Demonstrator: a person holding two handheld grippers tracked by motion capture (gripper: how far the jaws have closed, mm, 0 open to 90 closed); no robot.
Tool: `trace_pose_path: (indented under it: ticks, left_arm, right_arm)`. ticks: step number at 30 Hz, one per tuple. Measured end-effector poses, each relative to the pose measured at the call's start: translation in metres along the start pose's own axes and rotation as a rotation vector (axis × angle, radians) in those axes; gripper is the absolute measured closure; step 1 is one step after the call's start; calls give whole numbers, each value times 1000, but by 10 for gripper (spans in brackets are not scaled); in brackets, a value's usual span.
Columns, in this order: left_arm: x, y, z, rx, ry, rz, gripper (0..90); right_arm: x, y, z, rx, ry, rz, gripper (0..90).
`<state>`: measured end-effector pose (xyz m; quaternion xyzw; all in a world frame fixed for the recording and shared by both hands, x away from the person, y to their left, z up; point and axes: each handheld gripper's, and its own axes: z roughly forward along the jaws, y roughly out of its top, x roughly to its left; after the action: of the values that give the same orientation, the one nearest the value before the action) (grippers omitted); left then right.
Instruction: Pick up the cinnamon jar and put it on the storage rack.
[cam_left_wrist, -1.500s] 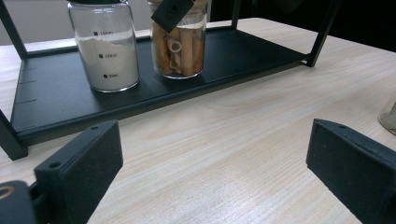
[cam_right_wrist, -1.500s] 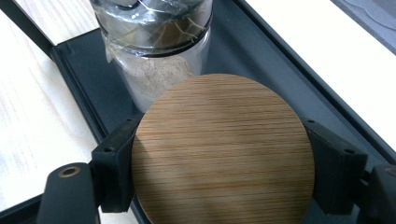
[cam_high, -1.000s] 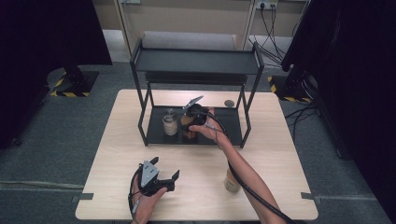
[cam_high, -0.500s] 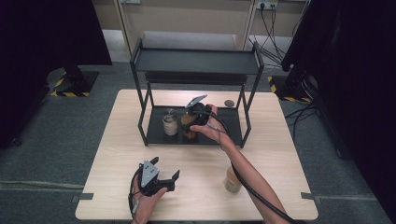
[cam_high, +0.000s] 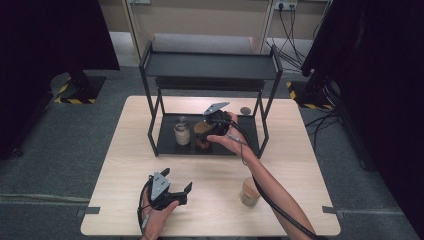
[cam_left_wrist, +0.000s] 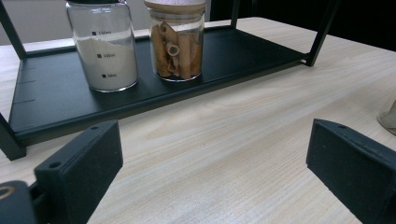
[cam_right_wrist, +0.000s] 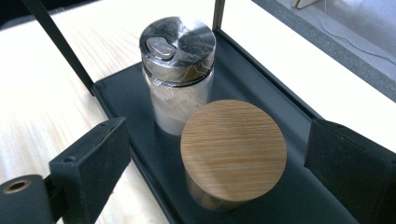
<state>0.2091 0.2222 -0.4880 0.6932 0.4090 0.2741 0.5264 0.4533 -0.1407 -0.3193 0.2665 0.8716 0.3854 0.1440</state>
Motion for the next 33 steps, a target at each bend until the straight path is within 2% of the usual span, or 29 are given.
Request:
trace_pose_path:
  ticks: [18, 25, 33]
  left_arm:
    - [0, 0, 0, -1, 0, -2, 32]
    - [0, 0, 0, 0, 2, 2, 32]
    - [0, 0, 0, -1, 2, -3, 32]
  right_arm:
    - [3, -19, -22, -72, 26, 4, 74]
    - [3, -31, -36, -107, 42, 0, 74]
    - [0, -45, -47, -145, 57, 20, 74]
